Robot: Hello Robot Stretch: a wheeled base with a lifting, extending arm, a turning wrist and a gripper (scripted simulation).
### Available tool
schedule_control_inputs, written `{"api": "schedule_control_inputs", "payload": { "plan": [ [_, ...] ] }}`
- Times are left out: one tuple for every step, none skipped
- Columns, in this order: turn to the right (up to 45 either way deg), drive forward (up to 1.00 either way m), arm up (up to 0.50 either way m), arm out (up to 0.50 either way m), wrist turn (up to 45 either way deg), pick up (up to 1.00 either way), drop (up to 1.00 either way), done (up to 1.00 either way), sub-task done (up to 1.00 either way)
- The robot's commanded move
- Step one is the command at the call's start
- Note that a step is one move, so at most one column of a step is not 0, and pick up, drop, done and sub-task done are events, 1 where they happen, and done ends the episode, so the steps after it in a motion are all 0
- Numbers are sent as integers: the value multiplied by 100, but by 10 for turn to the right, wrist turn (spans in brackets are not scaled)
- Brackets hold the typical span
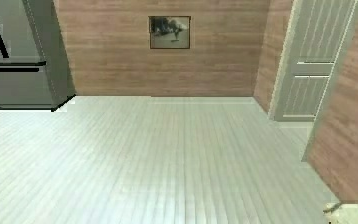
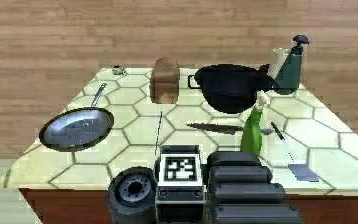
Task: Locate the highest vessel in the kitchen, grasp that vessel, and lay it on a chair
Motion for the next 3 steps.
{"api": "schedule_control_inputs", "payload": {
  "plan": [
    [0, 70, 0, 0, 0, 0, 0, 0, 0],
    [300, 0, 0, 0, 0, 0, 0, 0, 0],
    [0, 100, 0, 0, 0, 0, 0, 0, 0]
  ]
}}
